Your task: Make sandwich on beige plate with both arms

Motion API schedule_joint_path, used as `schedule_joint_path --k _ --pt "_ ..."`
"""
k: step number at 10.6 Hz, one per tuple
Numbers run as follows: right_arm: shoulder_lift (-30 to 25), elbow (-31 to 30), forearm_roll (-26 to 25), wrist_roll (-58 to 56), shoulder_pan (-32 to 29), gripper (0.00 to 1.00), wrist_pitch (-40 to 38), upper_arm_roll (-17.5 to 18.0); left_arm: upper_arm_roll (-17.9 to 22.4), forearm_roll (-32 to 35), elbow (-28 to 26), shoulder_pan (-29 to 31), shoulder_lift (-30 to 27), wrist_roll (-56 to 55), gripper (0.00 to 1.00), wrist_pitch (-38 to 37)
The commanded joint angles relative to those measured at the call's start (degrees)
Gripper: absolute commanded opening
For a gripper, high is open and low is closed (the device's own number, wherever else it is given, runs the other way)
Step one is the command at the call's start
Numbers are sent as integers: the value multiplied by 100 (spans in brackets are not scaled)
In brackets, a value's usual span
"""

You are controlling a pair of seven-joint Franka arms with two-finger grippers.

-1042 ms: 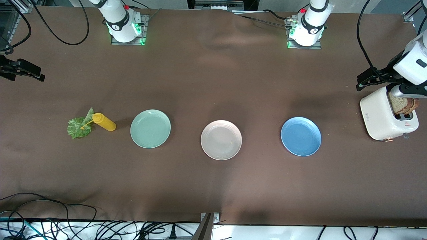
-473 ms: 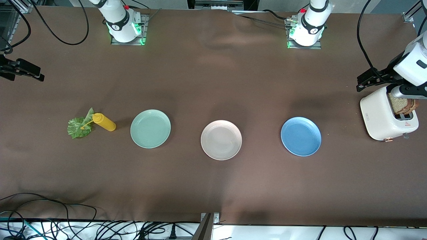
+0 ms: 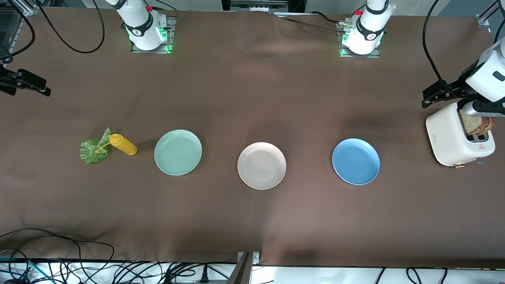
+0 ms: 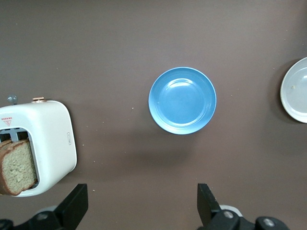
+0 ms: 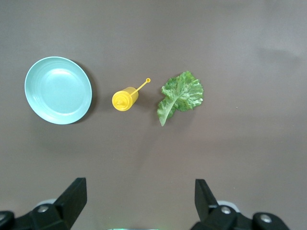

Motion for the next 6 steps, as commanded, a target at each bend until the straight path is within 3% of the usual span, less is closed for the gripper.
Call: schedule_joint_path --k 1,6 --pt "25 132 0 -15 -23 100 -87 -12 19 -155 60 194 32 93 100 -193" --pt "25 132 8 12 -23 100 -113 -151 -34 -129 77 133 32 102 100 -193"
